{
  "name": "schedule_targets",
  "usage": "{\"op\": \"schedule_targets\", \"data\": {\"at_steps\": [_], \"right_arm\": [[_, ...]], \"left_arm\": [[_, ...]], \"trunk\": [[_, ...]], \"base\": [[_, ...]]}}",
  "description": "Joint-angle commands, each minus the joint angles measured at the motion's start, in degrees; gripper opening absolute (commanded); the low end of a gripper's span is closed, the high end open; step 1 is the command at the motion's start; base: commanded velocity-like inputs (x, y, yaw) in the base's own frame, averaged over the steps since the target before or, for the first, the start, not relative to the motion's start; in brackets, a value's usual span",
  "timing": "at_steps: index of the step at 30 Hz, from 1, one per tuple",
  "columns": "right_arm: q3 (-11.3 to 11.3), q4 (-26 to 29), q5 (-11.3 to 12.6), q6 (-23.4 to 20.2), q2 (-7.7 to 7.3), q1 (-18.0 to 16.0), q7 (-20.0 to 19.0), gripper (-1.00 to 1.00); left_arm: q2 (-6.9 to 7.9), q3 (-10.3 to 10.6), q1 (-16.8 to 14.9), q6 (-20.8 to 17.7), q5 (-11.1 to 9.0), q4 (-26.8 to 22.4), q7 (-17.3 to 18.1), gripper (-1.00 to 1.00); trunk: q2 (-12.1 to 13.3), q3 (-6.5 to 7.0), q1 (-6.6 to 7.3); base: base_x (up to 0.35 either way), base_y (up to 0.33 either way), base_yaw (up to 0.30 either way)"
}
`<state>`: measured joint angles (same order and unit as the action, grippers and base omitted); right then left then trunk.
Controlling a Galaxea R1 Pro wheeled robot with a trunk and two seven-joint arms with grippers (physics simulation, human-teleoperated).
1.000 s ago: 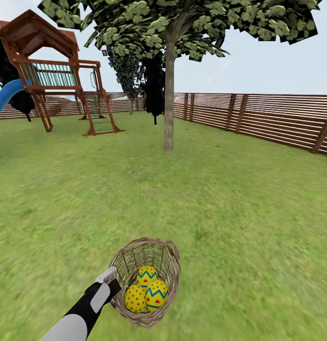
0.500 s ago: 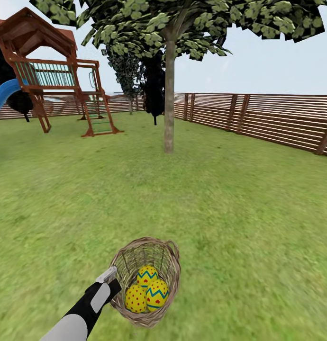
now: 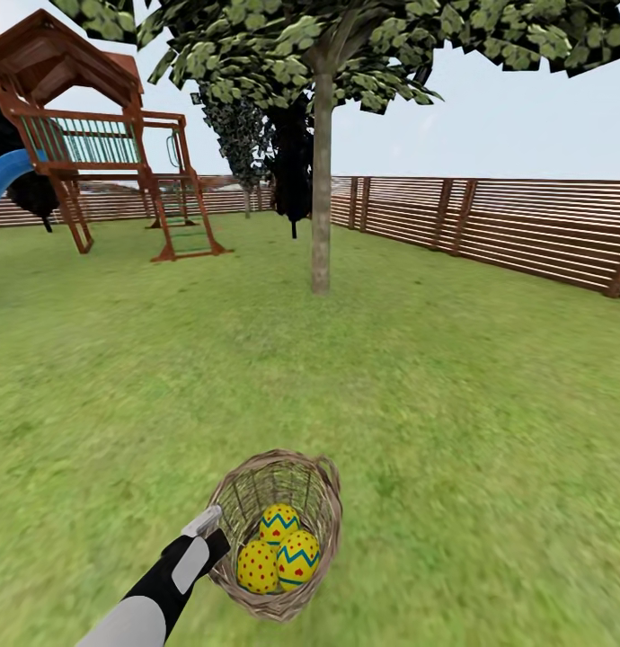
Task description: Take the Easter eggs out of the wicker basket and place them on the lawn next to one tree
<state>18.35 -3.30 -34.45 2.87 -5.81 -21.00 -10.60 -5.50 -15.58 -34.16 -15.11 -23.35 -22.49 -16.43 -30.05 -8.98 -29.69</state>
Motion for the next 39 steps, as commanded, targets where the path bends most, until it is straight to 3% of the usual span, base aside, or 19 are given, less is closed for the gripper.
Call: {"op": "schedule_targets", "data": {"at_steps": [1, 39], "right_arm": [[0.46, -0.21, -0.37, 0.3, -0.07, -0.09, -0.03, 1.0], [0.46, -0.27, -0.18, 0.28, 0.1, -0.09, -0.12, 1.0]], "left_arm": [[-0.03, -0.07, -0.03, -0.18, -0.73, -0.19, -0.36, -1.0], [-0.03, -0.07, -0.03, -0.18, -0.73, -0.27, -0.36, -1.0]], "trunk": [[-0.1, -0.1, -0.06], [-0.1, -0.6, -0.06]], "base": [[0.342, 0.0, 0.0], [0.342, 0.0, 0.029]]}}
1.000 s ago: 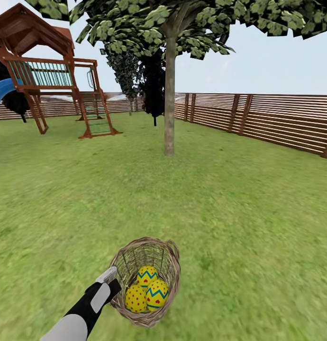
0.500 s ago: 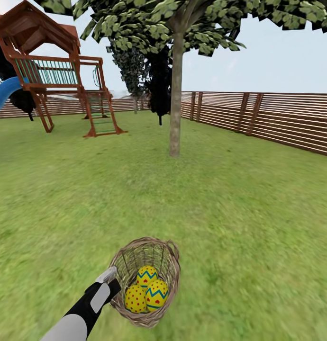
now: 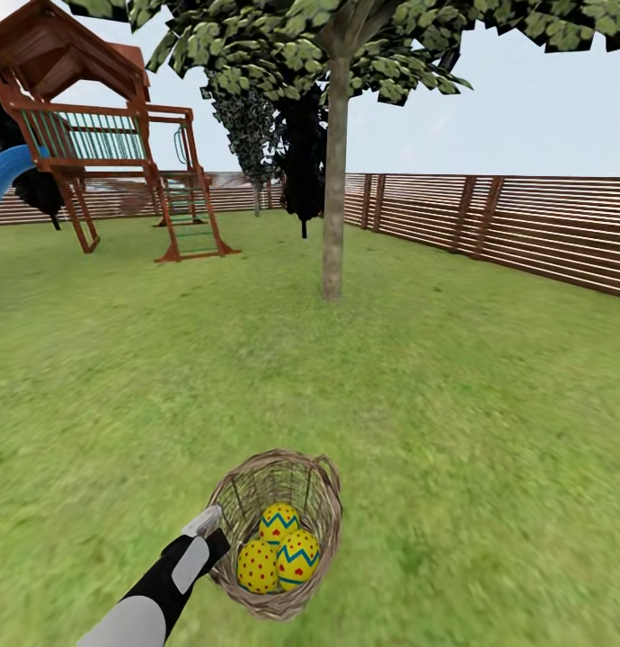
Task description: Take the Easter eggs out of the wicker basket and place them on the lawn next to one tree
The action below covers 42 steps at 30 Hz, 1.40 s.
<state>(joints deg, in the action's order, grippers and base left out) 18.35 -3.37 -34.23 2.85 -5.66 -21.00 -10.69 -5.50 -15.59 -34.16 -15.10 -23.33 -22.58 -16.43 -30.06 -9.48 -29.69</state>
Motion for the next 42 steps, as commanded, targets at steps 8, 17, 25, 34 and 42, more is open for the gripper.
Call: {"op": "schedule_targets", "data": {"at_steps": [8, 17, 25, 34, 42], "right_arm": [[0.46, -0.22, -0.4, 0.3, -0.05, -0.09, -0.03, 1.0], [0.46, -0.19, -0.4, 0.31, -0.05, -0.09, -0.03, 1.0], [0.46, -0.18, -0.4, 0.31, -0.05, -0.09, -0.03, 1.0], [0.46, -0.33, -0.58, 0.31, 0.12, -0.09, -0.03, 1.0], [0.54, 0.29, -0.41, 0.25, -0.25, -0.09, -0.03, 1.0]], "left_arm": [[-0.03, -0.06, -0.03, -0.19, -0.76, -0.18, -0.36, -1.0], [0.01, -0.06, -0.03, -0.23, -0.76, -0.53, -0.36, -1.0], [0.05, -0.06, -0.03, -0.23, -0.76, -0.53, -0.36, -1.0], [0.14, -0.06, -0.03, -0.24, -0.76, -0.53, -0.36, -1.0], [0.1, -0.06, -0.03, -0.22, -0.76, -0.53, -0.36, -1.0]], "trunk": [[-0.1, -0.1, -0.06], [-0.1, -0.1, -0.06], [-0.1, -0.1, -0.06], [-0.1, -0.1, -0.06], [-0.1, -0.1, -0.06]], "base": [[0.342, 0.0, 0.0], [0.342, 0.0, 0.0], [0.342, 0.0, 0.0], [0.342, 0.0, 0.0], [0.342, 0.0, 0.0]]}}
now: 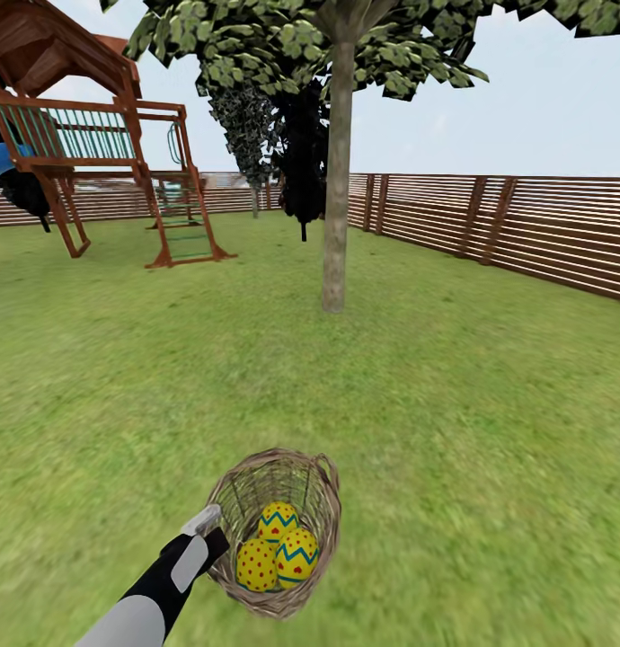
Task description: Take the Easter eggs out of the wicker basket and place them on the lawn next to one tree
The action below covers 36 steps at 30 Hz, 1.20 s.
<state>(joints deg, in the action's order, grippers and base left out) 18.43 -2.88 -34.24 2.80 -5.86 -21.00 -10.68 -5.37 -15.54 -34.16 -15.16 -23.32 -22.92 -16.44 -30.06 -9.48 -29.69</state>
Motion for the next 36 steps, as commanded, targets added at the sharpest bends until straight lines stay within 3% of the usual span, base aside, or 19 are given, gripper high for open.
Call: {"op": "schedule_targets", "data": {"at_steps": [1, 36], "right_arm": [[0.46, -0.2, -0.49, 0.25, -0.04, -0.09, -0.04, 1.0], [0.55, -0.23, -0.92, 0.36, 0.15, -0.09, -0.13, 1.0]], "left_arm": [[-0.06, -0.1, -0.03, -0.16, -0.77, -0.19, -0.34, -1.0], [0.0, -0.1, -0.03, -0.15, -0.77, -0.19, -0.34, -1.0]], "trunk": [[-0.1, -0.1, -0.06], [-0.1, -0.1, -0.06]], "base": [[0.342, 0.0, 0.0], [0.342, 0.0, 0.0]]}}
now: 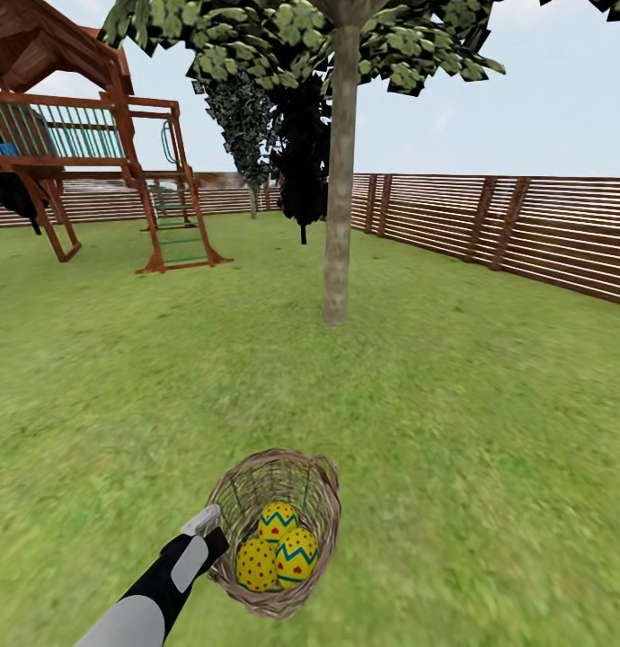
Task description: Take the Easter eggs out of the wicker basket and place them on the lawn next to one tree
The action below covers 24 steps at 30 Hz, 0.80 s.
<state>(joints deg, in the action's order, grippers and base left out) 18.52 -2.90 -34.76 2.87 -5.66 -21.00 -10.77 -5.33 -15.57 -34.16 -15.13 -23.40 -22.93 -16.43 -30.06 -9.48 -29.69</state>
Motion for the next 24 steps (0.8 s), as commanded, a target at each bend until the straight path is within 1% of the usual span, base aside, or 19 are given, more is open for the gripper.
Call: {"op": "schedule_targets", "data": {"at_steps": [1, 24], "right_arm": [[0.46, -0.21, -0.4, 0.3, -0.05, -0.09, -0.04, 1.0], [0.37, -0.26, -0.42, 0.38, -0.17, -0.09, -0.02, 1.0]], "left_arm": [[-0.03, -0.07, -0.03, -0.19, -0.68, -0.19, -0.35, -1.0], [-0.03, -0.07, -0.03, -0.16, -0.68, -0.19, -0.35, -1.0]], "trunk": [[-0.1, -0.1, -0.06], [-0.1, -0.1, -0.06]], "base": [[0.342, 0.0, 0.0], [0.342, 0.0, 0.0]]}}
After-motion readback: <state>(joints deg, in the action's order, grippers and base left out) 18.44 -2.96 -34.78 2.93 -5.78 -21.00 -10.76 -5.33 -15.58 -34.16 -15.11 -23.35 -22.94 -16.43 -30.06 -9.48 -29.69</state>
